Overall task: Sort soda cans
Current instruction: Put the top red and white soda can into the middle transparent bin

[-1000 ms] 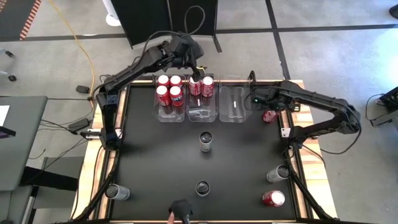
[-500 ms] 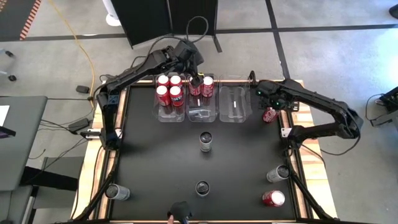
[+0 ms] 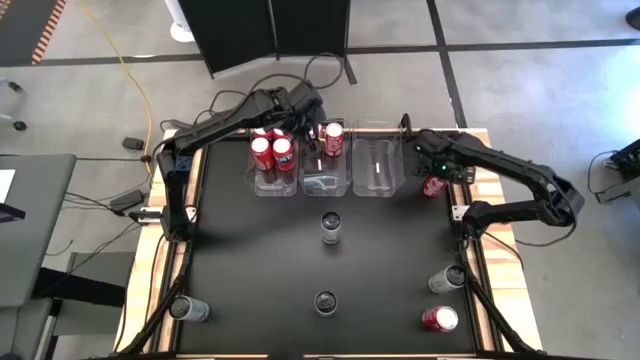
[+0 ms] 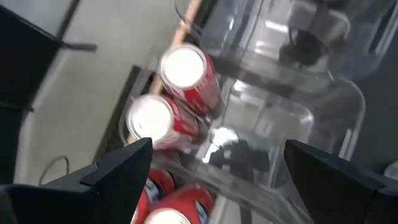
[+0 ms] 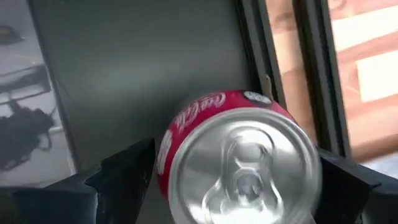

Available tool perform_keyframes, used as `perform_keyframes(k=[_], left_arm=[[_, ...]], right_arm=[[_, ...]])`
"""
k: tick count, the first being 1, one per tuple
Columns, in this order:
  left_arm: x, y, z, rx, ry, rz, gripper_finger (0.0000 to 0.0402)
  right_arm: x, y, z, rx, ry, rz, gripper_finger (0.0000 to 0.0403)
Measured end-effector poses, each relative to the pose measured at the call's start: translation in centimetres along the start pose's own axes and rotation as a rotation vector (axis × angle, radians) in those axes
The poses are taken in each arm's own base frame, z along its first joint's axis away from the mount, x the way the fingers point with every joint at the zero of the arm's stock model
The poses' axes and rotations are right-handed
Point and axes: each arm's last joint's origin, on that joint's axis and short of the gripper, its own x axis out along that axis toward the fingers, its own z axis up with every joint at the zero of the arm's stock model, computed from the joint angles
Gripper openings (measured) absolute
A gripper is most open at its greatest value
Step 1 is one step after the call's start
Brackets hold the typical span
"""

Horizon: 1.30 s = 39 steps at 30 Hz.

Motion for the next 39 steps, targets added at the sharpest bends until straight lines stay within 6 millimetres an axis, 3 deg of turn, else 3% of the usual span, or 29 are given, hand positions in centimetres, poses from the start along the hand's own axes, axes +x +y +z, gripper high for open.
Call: perform_keyframes(k=[5,11,15,19,27,33,39], left_arm=[[-0.1,-0.6,-0.4,-0.012,0.047,-0.014,0.0361],[-0.2,-1.3,-0.6,-0.026,0.079,-0.027,0.0361],[-0.7,-1.6,-0.6,-0.04,0.068,-0.031,0.0361],[-2.7,-1.5,-0.7,-0.064,0.036,-0.03,0.0361],[-8.7,-0.5,-2.7,-0.078,0.024,0.008,0.0361],[-12.2,0.1,-5.1,-0.085,0.044,0.074,0.0361],[-13.2,0.1,-7.4,-0.15,0.031,0.086,0.0361]], right_arm=[[1.5,0.1,-0.6,0.018,-0.007,0.022,0.0374],[1.3,0.5,-1.3,-0.035,-0.024,0.023,0.0302],[0.5,0.7,-1.5,-0.06,0.001,0.024,0.0302],[-2.1,0.9,-1.6,-0.118,-0.006,0.026,0.0302],[-11.5,2.6,-0.8,-0.233,-0.313,0.289,0.0302],[-16.4,7.0,0.5,-0.402,-0.522,0.57,0.0302],[-16.9,14.2,0.8,-0.64,-0.547,0.727,0.0302]])
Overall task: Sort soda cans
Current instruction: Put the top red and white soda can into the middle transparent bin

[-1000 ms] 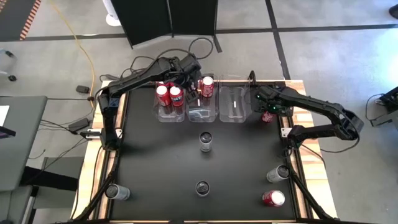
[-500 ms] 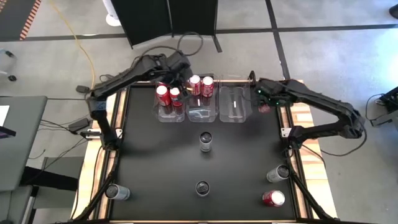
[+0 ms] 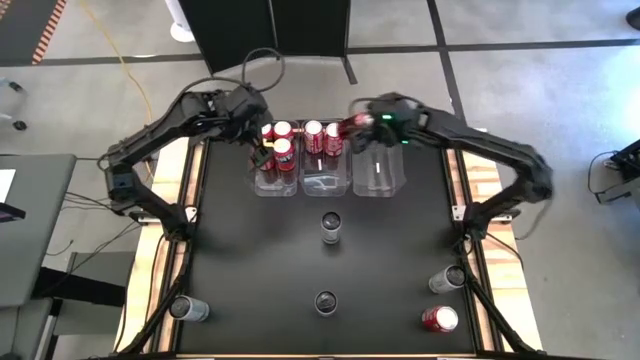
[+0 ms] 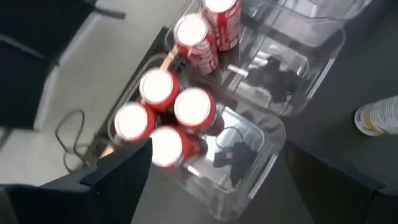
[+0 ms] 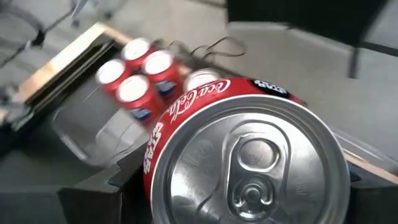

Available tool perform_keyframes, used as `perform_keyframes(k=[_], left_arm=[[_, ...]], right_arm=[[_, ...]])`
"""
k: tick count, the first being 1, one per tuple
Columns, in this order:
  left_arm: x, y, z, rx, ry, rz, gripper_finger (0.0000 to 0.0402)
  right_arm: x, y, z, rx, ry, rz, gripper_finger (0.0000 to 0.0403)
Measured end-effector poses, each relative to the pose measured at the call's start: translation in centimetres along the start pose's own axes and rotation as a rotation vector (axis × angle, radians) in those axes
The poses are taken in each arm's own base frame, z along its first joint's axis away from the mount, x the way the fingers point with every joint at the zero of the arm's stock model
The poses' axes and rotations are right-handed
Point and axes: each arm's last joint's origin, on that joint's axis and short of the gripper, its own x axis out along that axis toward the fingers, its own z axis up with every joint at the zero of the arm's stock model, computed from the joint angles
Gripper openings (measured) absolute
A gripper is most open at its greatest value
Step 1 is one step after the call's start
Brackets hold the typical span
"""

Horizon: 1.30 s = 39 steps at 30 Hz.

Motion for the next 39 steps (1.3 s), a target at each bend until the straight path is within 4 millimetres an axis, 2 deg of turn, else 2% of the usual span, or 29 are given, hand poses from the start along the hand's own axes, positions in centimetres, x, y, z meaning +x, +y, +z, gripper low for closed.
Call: perform_keyframes(k=[4,9,14,20,26,34,39], left_arm=[[0.0,0.1,-2.0,-0.088,0.041,0.037,0.0361],[0.5,-0.5,-4.4,-0.174,0.077,0.035,0.0361],[1.3,-1.2,-6.6,-0.232,0.112,0.04,0.0361],[2.2,-1.9,-8.2,-0.286,0.144,0.043,0.0361],[2.7,-2.5,-8.1,-0.3,0.117,0.027,0.0361],[2.8,-2.6,-7.8,-0.324,0.088,0.019,0.0361],[2.8,-2.6,-7.8,-0.351,0.089,0.019,0.0361]], right_arm=[[3.8,2.9,0.5,-0.101,0.064,0.024,0.0302],[8.1,6.4,-0.3,-0.224,0.155,0.04,0.0302],[11.5,8.0,-1.9,-0.307,0.302,0.001,0.0302],[15.5,8.2,-3.3,-0.352,0.338,-0.024,0.0302],[19.4,7.4,-5.5,-0.395,0.429,-0.032,0.0302],[20.8,6.4,-4.9,-0.384,0.391,-0.026,0.0303],[21.2,5.7,-4.1,-0.388,0.353,-0.016,0.0346]])
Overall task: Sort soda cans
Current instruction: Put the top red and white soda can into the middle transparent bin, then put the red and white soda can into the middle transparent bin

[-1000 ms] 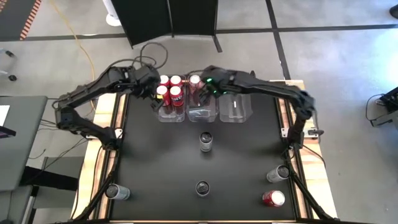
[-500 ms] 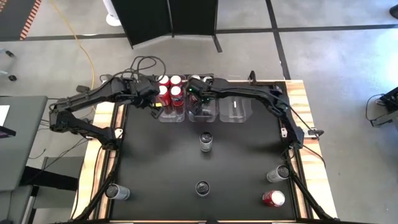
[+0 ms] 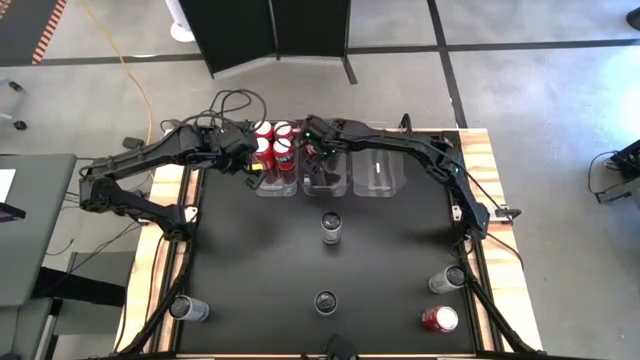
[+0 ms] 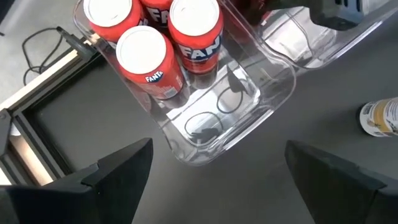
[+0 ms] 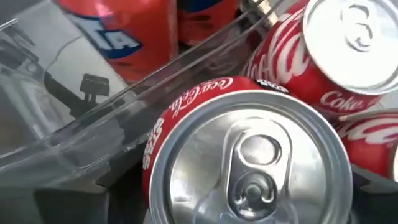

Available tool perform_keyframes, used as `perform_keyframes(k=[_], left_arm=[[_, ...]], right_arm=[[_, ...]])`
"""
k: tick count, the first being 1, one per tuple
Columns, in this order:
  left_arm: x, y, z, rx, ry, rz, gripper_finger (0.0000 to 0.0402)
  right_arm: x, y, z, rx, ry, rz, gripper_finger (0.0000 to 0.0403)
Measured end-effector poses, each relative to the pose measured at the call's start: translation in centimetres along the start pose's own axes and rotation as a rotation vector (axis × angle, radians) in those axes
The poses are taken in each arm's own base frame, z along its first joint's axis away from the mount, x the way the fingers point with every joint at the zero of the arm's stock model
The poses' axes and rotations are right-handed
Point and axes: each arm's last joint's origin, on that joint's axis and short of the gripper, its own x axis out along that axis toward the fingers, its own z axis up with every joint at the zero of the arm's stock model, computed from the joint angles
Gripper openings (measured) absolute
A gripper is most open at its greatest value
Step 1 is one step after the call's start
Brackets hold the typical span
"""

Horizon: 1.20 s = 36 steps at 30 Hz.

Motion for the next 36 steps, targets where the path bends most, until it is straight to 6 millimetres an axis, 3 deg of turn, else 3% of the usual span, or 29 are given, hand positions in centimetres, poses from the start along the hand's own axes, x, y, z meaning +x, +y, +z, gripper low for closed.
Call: perform_keyframes(k=[8,14,21,25,30,36], left_arm=[[0.0,-0.1,-0.1,-0.044,0.005,-0.005,0.0361],[-0.4,-0.9,-1.0,-0.043,0.048,-0.017,0.0361],[-0.8,-1.4,-2.2,0.026,0.116,-0.017,0.0361],[-0.4,-1.5,-2.5,0.036,0.139,-0.012,0.0361],[0.5,-1.8,-2.5,-0.017,0.114,-0.022,0.0361],[2.1,-2.9,-2.0,0.03,-0.005,-0.096,0.0361]], right_arm=[[0.0,-0.6,0.6,0.023,-0.029,0.091,0.0368],[-1.0,0.3,0.6,0.091,-0.041,0.102,0.037],[-5.7,1.1,2.4,0.07,-0.233,0.122,0.036],[-8.7,0.5,3.5,0.051,-0.335,0.284,0.0357],[-10.9,-0.1,3.9,-0.036,-0.376,0.49,0.0356],[-13.3,-0.9,3.5,-0.119,-0.391,0.489,0.0339]])
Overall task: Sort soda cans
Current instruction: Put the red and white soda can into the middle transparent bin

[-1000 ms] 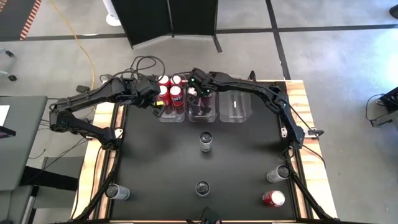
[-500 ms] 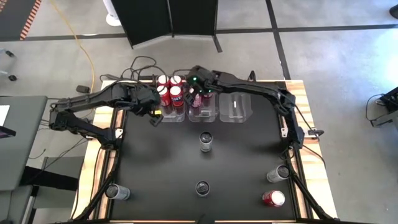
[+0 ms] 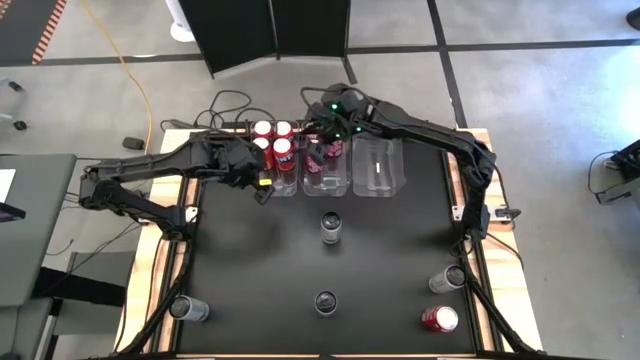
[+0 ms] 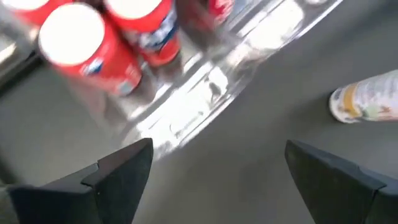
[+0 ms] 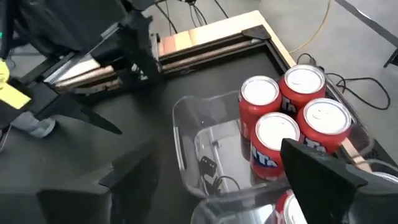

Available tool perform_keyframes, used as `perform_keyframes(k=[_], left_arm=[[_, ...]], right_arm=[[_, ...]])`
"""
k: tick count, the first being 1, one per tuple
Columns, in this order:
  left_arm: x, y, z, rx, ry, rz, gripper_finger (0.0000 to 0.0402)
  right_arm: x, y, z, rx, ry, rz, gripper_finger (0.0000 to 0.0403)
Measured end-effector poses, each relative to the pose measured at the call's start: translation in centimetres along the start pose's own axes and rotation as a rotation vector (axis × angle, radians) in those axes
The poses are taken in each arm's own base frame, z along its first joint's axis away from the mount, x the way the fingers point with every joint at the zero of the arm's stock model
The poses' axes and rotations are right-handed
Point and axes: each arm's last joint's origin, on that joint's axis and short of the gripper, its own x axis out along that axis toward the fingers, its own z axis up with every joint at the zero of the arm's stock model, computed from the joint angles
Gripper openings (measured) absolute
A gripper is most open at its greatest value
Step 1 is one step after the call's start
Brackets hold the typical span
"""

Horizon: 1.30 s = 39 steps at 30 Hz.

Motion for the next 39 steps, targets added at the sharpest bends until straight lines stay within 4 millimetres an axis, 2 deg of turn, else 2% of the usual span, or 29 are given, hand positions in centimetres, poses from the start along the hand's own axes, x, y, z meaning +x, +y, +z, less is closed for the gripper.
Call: perform_keyframes(k=[4,9,14,20,25,29,33,39], left_arm=[[1.4,-0.8,1.1,0.037,-0.135,-0.044,0.0361],[2.6,-1.9,2.7,-0.062,-0.299,-0.131,0.0361],[4.4,-2.7,3.8,-0.103,-0.337,-0.156,0.0361],[6.5,-4.1,4.1,-0.057,-0.3,-0.231,0.0355],[5.8,-5.2,4.7,0.008,-0.397,-0.308,0.0315],[4.8,-5.4,4.9,0.151,-0.466,-0.307,0.0274],[3.4,-6.0,4.6,0.272,-0.479,-0.362,0.024],[1.6,-7.6,3.2,0.214,-0.388,-0.573,0.0214]], right_arm=[[-1.8,-0.5,0.0,-0.018,0.034,-0.017,0.0301],[-4.2,-1.2,-0.4,-0.028,0.111,-0.04,0.0235],[-6.4,-1.2,-1.6,-0.008,0.144,-0.011,0.0156],[-9.0,-1.4,-4.7,0.008,0.085,0.0,0.0069],[-11.2,-1.1,-8.1,0.13,0.091,0.026,0.0014],[-12.9,0.2,-10.0,0.201,0.081,0.039,0.0011],[-14.0,2.3,-10.8,0.27,0.061,0.082,0.0024],[-14.9,6.8,-11.8,0.313,0.105,0.05,0.0019]])
